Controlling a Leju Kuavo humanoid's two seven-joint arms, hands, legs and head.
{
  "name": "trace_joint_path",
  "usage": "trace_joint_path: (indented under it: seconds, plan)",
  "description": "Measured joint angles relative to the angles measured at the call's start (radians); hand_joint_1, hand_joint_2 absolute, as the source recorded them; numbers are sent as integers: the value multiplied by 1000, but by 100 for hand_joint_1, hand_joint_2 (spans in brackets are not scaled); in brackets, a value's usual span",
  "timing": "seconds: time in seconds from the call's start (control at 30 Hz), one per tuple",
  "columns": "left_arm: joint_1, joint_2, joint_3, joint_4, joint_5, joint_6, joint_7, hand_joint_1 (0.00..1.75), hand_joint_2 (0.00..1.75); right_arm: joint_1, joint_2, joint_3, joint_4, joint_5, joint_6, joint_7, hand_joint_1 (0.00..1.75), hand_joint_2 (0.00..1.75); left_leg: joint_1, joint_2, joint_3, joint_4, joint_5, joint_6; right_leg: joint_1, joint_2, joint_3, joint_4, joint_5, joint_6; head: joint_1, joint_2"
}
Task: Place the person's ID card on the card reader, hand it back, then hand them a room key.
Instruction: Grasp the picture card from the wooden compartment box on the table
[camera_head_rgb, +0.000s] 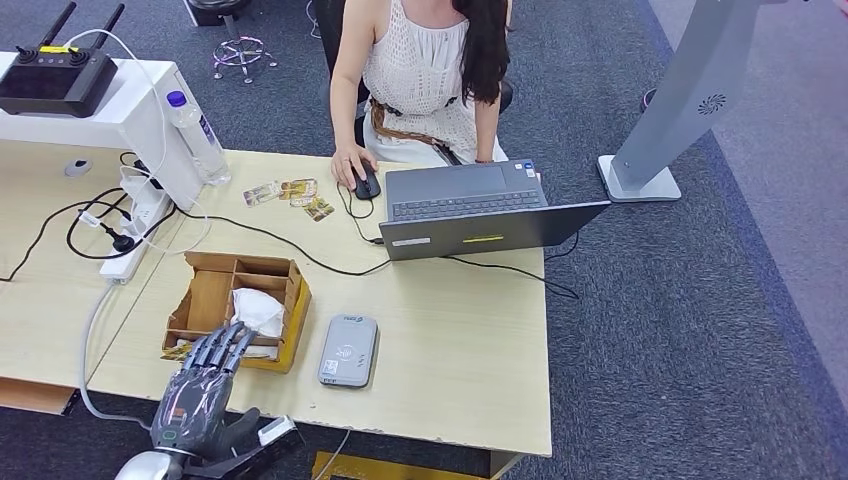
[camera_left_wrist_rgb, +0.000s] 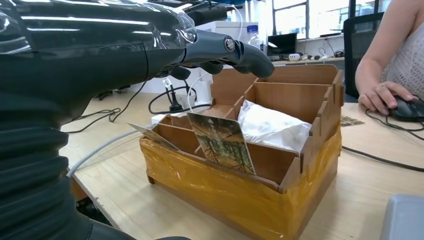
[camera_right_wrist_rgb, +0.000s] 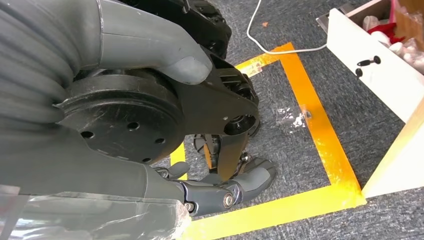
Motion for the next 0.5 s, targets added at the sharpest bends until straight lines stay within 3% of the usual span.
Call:
trace_joint_path:
  seconds: [0.5]
  plan:
    - [-81, -51, 93, 104, -18, -19, -54, 0, 175, 0, 0, 0, 0, 30, 13, 12, 0, 175, 0, 0, 0, 0, 0, 0, 0, 0, 0, 0, 0, 0, 0, 0]
